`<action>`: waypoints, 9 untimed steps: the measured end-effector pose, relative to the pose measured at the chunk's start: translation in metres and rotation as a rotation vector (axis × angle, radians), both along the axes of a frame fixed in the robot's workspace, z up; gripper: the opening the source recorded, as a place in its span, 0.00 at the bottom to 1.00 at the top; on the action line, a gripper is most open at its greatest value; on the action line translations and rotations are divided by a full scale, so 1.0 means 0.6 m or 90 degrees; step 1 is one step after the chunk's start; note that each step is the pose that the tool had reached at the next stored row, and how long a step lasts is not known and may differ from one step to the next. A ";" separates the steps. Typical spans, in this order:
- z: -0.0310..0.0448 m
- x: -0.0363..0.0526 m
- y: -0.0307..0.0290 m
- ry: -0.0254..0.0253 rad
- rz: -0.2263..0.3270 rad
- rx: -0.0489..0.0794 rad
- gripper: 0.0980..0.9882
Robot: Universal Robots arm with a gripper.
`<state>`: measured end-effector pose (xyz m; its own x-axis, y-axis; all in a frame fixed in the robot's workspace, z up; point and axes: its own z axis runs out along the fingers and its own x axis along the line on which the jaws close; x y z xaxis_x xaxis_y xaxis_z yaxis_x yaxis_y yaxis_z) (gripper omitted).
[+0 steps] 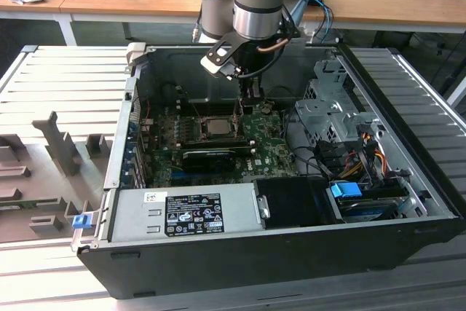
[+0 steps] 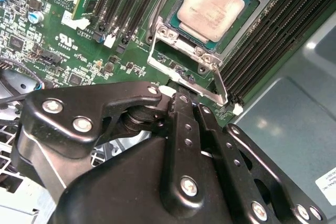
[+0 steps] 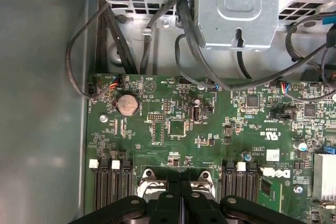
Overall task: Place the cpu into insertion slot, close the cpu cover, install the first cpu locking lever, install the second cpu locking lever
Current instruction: 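Close the cpu cover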
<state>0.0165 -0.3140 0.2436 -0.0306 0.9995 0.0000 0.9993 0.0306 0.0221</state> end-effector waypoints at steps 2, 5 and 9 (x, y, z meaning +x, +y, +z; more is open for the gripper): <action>0.000 -0.001 0.0000 0.0000 0.000 0.000 0.01; 0.000 -0.004 0.0000 0.0000 0.000 0.000 0.01; 0.000 -0.007 0.0000 0.0000 0.000 0.000 0.01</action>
